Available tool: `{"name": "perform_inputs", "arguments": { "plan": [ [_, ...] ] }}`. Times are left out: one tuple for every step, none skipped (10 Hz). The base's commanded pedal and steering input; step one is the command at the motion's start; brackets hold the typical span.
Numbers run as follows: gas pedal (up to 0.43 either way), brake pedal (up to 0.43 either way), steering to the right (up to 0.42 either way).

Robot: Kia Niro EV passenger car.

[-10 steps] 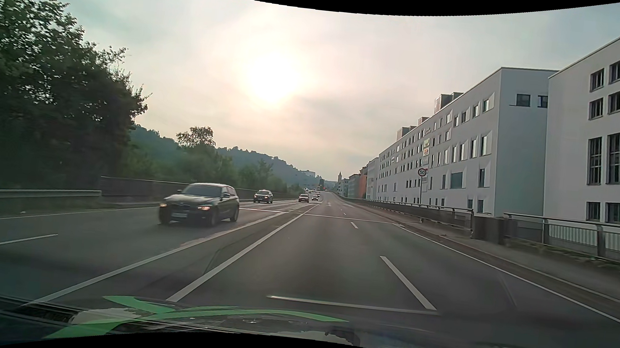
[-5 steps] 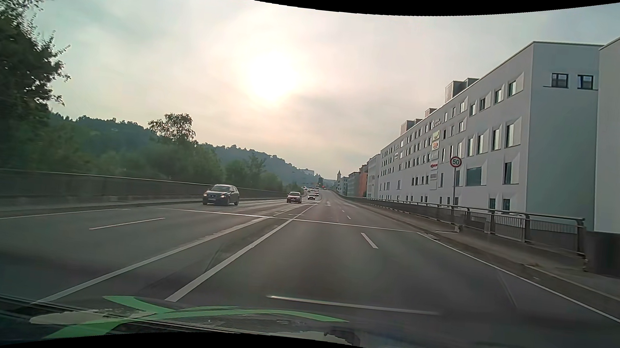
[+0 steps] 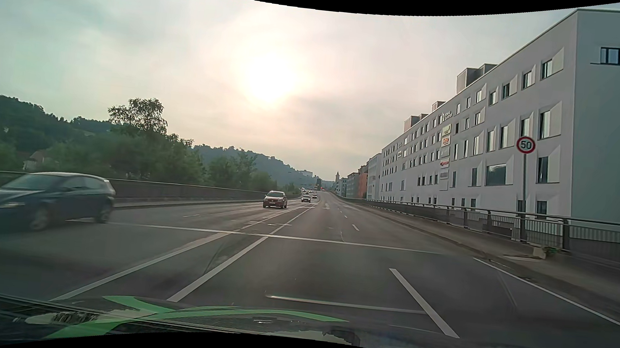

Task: Follow the waypoints while adhering to traffic rules and regulations

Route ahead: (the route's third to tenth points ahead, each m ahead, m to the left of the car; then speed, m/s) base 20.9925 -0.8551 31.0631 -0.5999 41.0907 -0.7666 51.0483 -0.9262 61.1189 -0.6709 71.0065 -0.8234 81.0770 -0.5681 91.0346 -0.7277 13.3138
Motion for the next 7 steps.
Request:
{"name": "perform_inputs", "arguments": {
  "plan": [
    [0.13, 0.0, 0.0],
    [0.15, 0.0, 0.0],
    [0.169, 0.0, -0.001],
    [0.169, 0.0, -0.001],
    [0.177, 0.0, -0.001],
    [0.189, 0.0, -0.002],
    [0.189, 0.0, -0.003]
  ]
}}
